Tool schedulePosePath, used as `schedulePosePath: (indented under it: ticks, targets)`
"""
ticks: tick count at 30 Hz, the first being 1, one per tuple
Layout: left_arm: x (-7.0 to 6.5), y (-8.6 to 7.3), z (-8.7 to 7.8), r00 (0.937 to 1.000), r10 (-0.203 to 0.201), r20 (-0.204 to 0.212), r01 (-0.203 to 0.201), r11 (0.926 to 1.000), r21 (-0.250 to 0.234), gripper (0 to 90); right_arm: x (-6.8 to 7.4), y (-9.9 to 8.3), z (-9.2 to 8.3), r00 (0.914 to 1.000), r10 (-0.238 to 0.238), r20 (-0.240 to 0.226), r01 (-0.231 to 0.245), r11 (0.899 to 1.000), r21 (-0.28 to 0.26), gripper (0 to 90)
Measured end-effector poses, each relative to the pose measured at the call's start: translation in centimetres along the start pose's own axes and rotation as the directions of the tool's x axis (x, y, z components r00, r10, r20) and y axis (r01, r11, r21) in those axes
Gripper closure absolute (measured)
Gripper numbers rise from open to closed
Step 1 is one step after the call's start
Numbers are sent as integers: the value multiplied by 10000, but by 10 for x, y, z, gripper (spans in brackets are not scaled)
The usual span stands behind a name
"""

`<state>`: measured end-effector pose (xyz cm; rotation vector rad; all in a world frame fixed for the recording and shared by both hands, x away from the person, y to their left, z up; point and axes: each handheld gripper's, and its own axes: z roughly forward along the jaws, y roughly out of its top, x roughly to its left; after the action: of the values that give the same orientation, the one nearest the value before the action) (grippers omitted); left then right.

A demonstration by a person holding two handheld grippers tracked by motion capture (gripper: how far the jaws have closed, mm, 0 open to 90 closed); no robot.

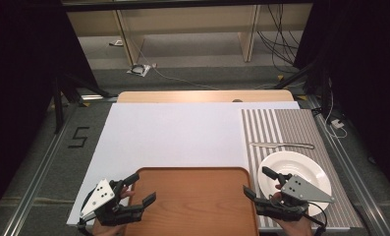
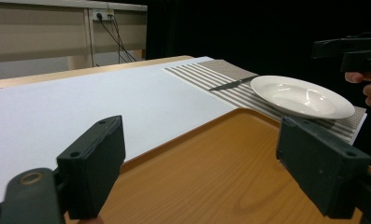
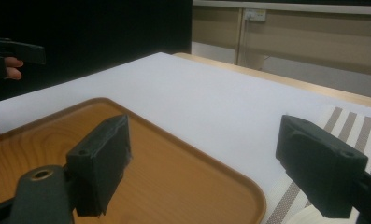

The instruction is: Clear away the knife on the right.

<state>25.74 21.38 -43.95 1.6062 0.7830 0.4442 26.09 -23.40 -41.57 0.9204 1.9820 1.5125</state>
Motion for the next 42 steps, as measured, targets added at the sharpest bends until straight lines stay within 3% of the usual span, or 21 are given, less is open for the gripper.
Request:
schedulePosePath:
  ticks: [11,25,36,42]
  targets:
    - [0,0,0,10000,9,-4,-9,10000,-1,156,0,0,0,9998,-158,98,157,9999,70,189]
    - [0,0,0,10000,-36,10,36,10000,-11,156,-8,3,-2,9967,-462,670,455,9989,122,193]
    - [0,-1,2,10000,-54,14,54,10000,42,156,-36,7,6,9839,-895,1547,820,9952,540,209]
    - [0,-1,2,10000,-37,3,37,10000,92,156,-53,12,6,9795,-743,1872,619,9956,710,209]
